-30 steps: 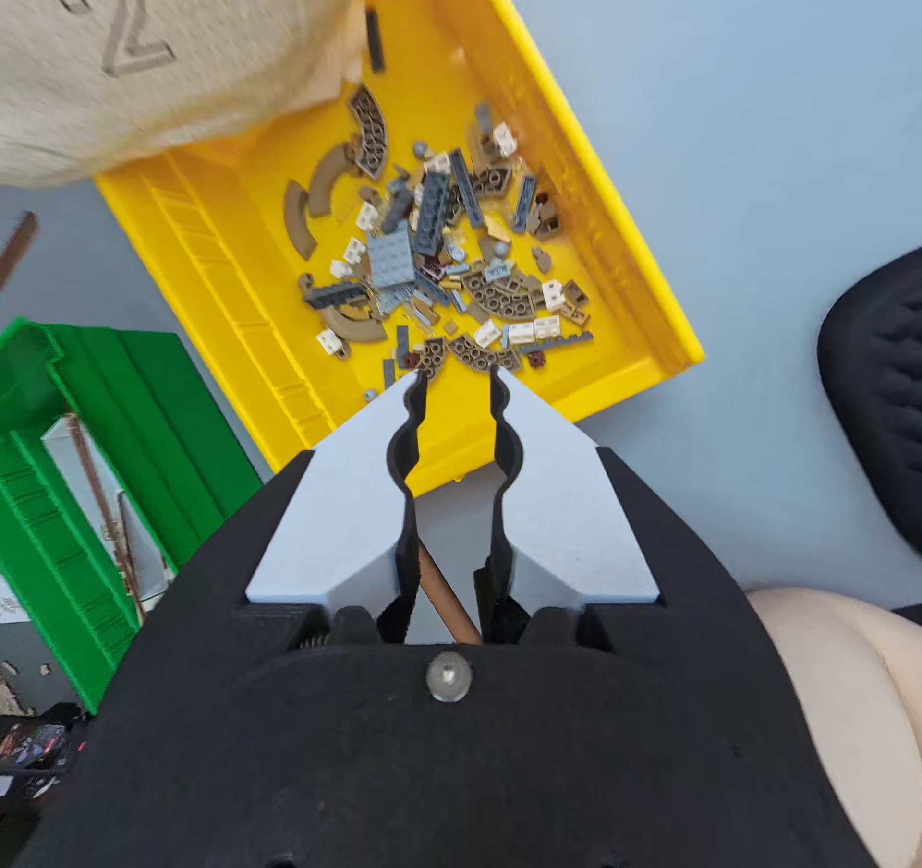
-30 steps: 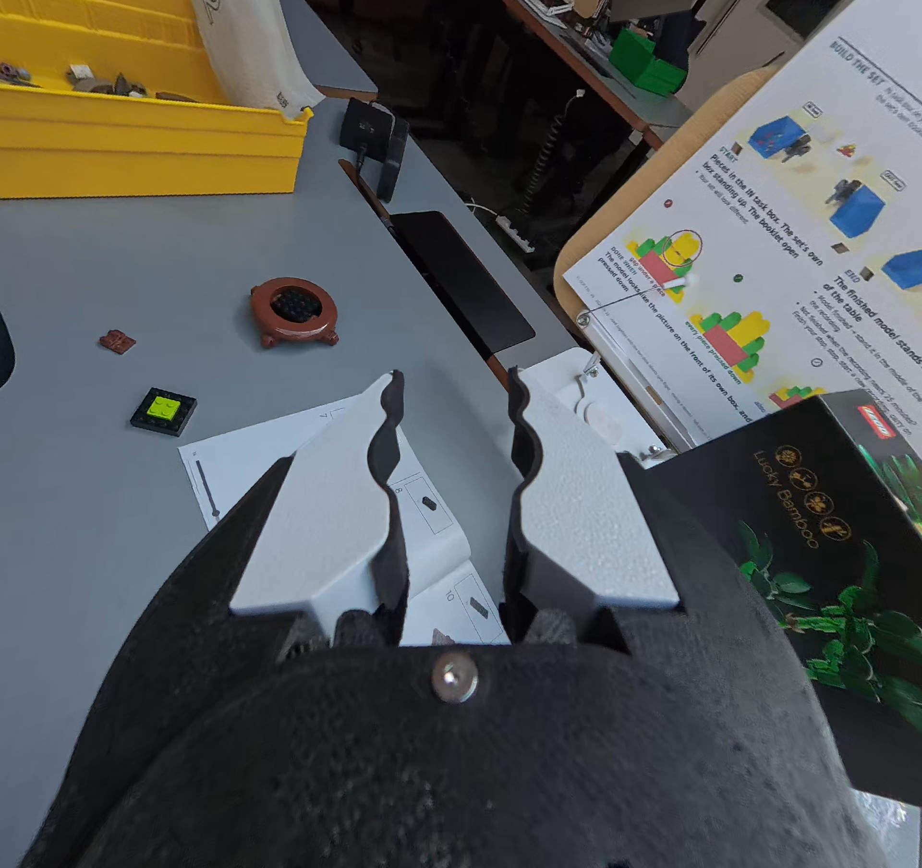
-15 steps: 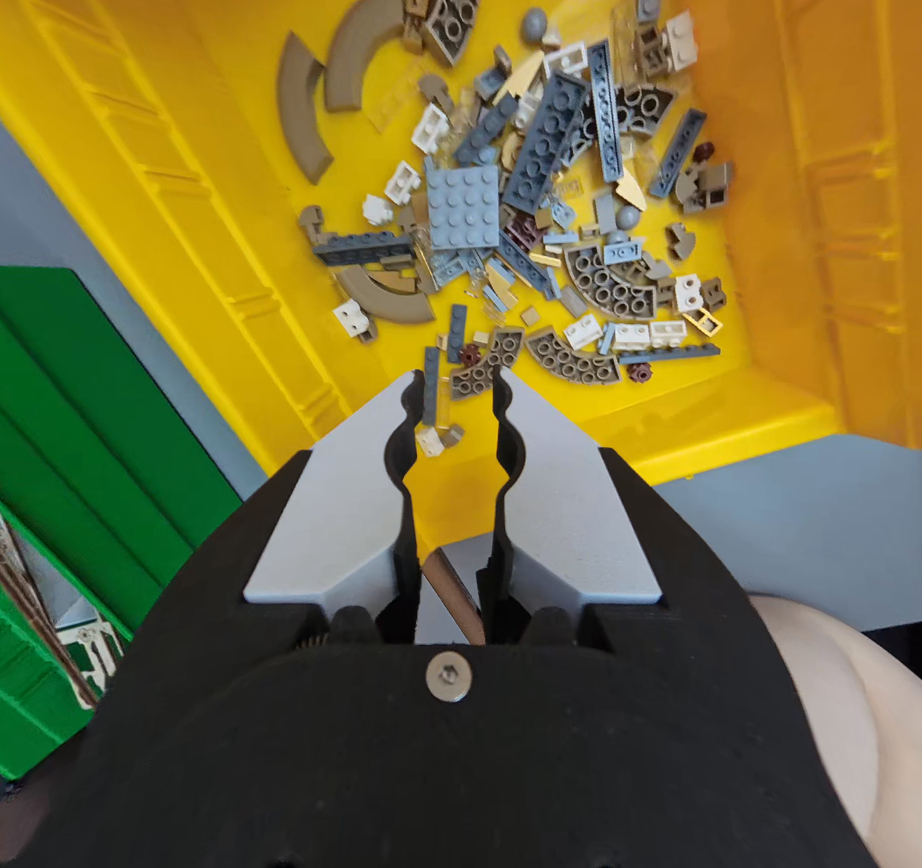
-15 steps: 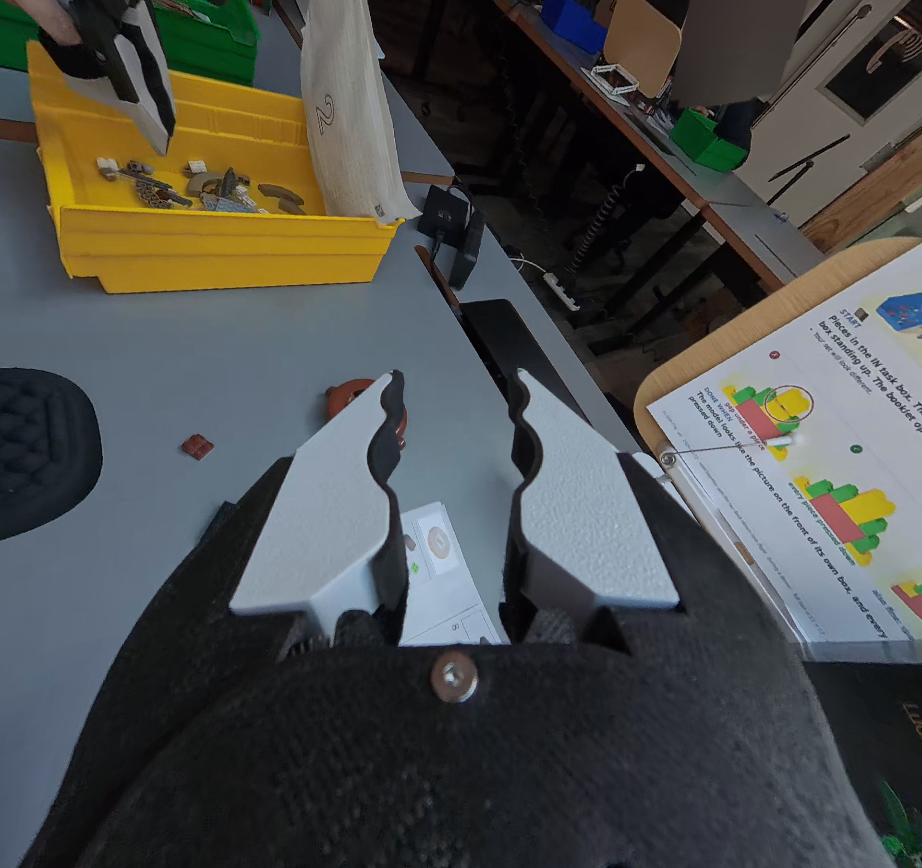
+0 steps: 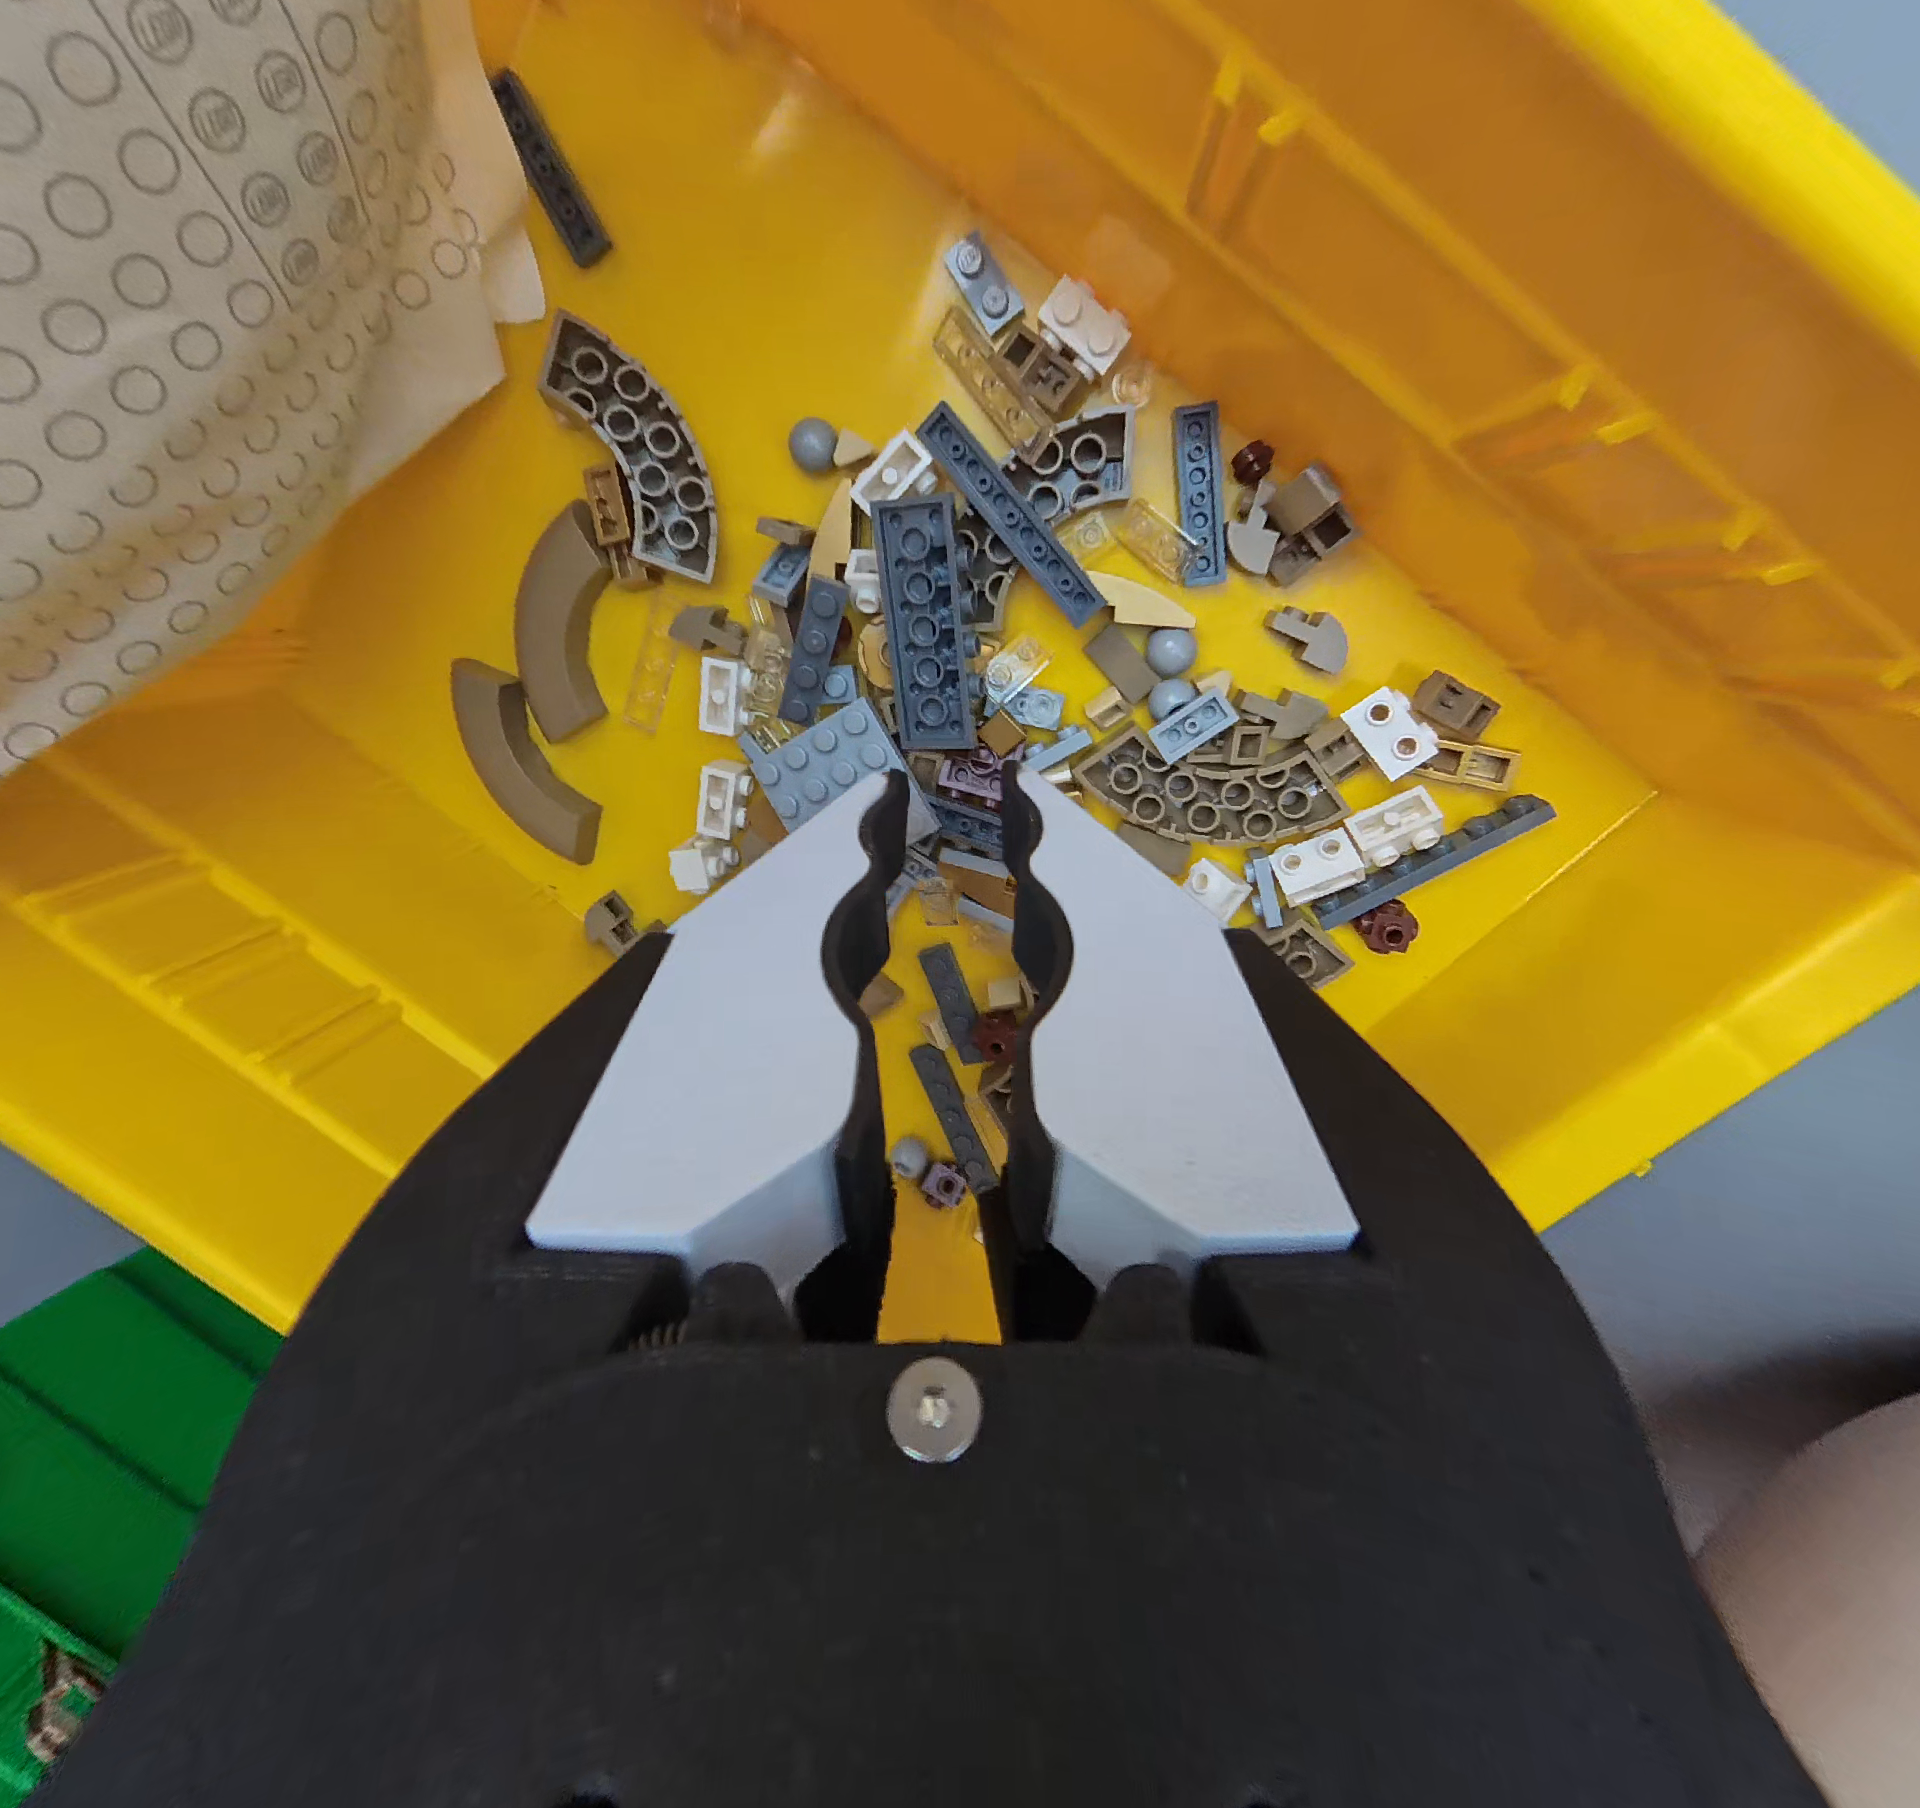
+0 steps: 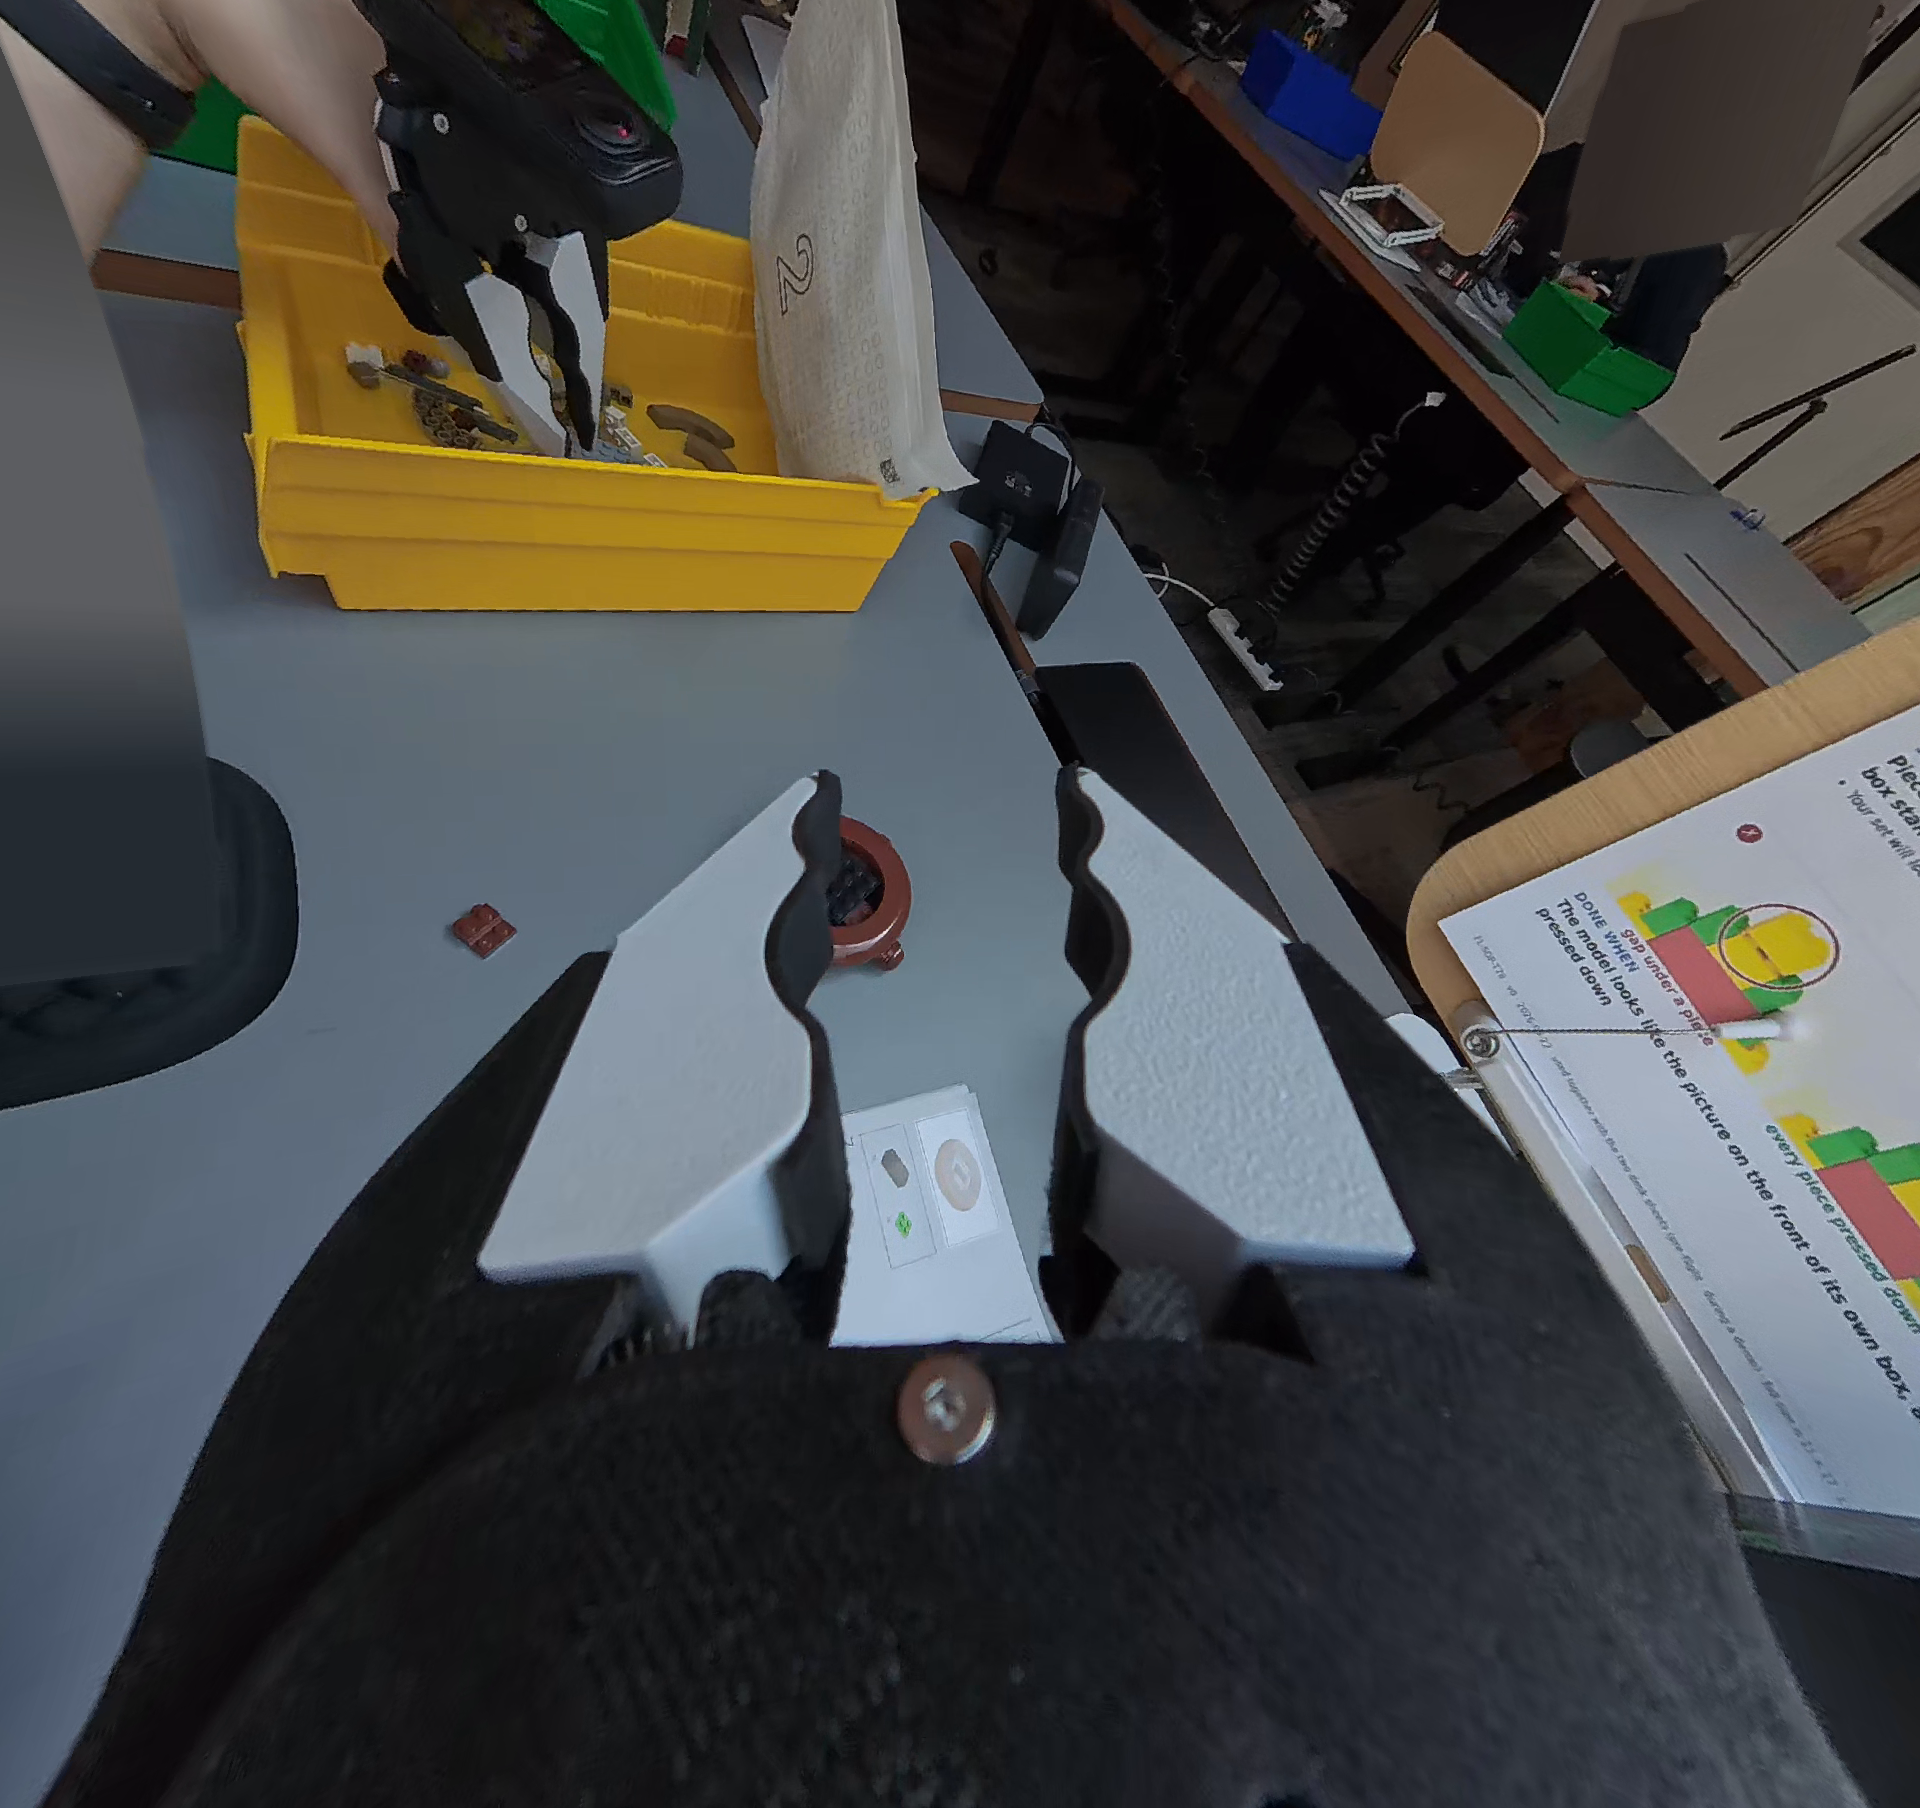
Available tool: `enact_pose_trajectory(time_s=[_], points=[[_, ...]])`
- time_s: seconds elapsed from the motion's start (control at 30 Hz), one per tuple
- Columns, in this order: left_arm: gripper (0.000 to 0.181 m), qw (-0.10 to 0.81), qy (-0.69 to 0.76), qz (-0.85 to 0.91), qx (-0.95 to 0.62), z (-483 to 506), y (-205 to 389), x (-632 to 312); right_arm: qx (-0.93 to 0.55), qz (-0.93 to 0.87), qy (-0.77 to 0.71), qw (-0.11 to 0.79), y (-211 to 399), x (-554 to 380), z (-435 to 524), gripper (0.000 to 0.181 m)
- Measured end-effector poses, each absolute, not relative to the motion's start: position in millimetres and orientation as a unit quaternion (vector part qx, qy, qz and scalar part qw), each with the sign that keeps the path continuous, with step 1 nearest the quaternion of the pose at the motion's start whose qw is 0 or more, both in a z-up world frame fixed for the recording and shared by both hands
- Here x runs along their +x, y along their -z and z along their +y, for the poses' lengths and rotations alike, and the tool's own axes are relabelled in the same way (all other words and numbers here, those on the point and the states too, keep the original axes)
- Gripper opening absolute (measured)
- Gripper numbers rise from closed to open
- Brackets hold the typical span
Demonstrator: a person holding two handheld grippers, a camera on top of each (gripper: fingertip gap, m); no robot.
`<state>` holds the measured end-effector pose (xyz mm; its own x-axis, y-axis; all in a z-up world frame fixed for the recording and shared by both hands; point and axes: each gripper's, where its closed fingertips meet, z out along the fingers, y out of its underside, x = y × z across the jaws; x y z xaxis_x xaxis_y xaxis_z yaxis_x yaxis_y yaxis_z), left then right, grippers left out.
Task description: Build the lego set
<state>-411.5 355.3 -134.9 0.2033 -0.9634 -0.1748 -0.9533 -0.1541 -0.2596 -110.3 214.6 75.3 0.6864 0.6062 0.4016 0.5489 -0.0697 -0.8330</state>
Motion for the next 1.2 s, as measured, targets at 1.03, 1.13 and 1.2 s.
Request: enact_pose_trajectory(time_s=[1.03,1.13,1.2], points=[[0.000,0.167,0.013,0.629,-0.759,355,133,-422,-0.723,-0.436,-0.003,0.536,-70,-107,215,0.042],[0.000,0.192,0.029,0.624,-0.757,353,121,-418,-0.719,-0.440,-0.007,0.539,-71,-110,213,0.042],[0.000,0.203,0.039,0.610,-0.765,355,114,-416,-0.715,-0.442,-0.012,0.541,-73,-115,210,0.042]])
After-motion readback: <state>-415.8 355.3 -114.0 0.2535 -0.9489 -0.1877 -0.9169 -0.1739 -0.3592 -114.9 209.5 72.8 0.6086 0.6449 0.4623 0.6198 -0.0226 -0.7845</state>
